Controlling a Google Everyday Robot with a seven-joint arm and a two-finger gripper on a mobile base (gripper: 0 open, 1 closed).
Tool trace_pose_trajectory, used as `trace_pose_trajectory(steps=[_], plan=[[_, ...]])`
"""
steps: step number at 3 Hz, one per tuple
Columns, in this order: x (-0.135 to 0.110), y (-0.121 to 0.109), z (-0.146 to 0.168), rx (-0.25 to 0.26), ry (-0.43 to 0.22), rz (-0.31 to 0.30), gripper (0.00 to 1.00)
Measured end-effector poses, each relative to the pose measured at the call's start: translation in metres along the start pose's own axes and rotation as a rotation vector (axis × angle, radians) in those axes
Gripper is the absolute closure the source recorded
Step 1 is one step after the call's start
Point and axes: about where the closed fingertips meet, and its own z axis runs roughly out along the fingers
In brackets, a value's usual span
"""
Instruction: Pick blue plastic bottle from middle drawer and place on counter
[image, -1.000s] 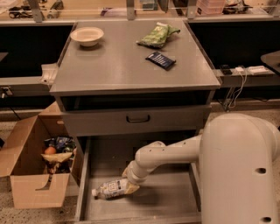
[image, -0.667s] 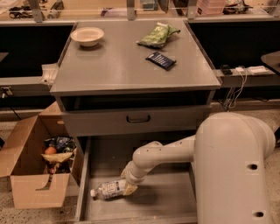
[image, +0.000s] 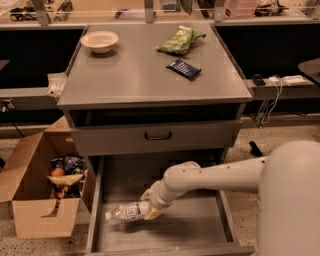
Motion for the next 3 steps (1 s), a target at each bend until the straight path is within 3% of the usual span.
trace_pose_trajectory(steps=[1,2,3], plan=[[-0.035,0.004,-0.045,0.086,-0.134,-0.053,1.00],[-0.055,0.008,-0.092,0.159,-0.247,-0.105,1.00],[-0.029,0.014,-0.119,0.225,-0.244,-0.127,1.00]])
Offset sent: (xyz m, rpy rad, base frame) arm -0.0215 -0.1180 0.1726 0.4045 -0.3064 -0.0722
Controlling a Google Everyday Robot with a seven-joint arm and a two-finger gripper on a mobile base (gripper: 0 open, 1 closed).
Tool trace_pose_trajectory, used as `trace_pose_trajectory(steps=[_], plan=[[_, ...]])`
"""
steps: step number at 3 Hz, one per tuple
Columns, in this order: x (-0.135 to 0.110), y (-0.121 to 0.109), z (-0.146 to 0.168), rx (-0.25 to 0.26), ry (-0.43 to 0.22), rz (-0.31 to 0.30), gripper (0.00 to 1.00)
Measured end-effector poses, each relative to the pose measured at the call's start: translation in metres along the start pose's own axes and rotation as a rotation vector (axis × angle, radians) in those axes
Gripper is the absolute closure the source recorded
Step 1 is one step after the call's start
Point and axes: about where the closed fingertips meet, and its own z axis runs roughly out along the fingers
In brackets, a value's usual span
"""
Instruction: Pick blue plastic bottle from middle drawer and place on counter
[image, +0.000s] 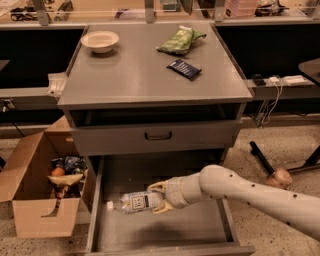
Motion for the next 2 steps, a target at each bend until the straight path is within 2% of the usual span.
trace_pose_trajectory(steps=[1,2], plan=[[0.000,0.000,0.000,0.000,0.000,0.000,1.00],[-0.014,-0.004,-0.014,0.019,-0.046,0.003,1.00]])
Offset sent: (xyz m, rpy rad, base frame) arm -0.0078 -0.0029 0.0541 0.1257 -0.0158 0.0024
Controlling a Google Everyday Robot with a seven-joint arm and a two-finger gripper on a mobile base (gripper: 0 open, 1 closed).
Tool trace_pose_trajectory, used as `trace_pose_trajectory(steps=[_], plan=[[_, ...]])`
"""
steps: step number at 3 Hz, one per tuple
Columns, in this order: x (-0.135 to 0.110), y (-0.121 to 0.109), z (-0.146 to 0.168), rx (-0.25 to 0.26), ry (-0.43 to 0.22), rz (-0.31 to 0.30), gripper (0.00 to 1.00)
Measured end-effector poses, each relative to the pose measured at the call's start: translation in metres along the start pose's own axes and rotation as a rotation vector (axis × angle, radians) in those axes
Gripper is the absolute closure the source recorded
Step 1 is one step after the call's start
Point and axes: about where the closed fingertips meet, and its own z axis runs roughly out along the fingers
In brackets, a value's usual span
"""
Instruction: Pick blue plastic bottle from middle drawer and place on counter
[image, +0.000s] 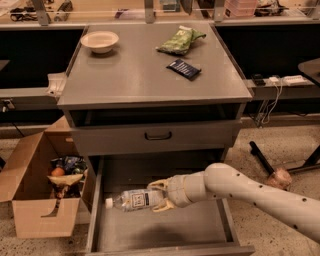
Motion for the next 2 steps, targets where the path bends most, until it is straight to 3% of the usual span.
trace_pose_trajectory(steps=[1,2], plan=[[-0.043,-0.016,-0.046,0.036,-0.049,-0.027,1.00],[-0.101,-0.042,-0.111,0.086,-0.052,-0.077,1.00]])
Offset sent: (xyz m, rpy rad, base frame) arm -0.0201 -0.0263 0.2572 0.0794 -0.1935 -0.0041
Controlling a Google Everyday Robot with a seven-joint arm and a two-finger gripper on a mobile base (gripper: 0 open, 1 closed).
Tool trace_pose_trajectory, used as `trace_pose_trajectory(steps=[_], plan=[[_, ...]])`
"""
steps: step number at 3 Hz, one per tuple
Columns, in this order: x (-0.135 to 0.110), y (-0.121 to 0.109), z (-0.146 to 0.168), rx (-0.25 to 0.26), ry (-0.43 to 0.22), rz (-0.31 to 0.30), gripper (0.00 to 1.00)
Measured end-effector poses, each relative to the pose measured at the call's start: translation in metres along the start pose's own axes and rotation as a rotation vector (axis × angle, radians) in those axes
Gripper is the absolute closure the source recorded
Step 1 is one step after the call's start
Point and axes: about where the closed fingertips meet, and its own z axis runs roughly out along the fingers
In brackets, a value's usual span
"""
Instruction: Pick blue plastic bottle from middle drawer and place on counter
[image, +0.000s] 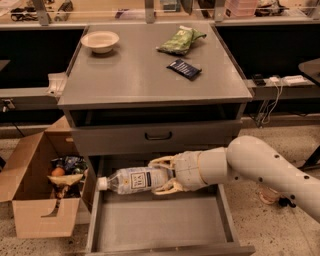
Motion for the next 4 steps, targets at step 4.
trace_pose_trajectory(steps=[4], plan=[[-0.035,-0.116,-0.044,-0.037,0.099,0.063,1.00]])
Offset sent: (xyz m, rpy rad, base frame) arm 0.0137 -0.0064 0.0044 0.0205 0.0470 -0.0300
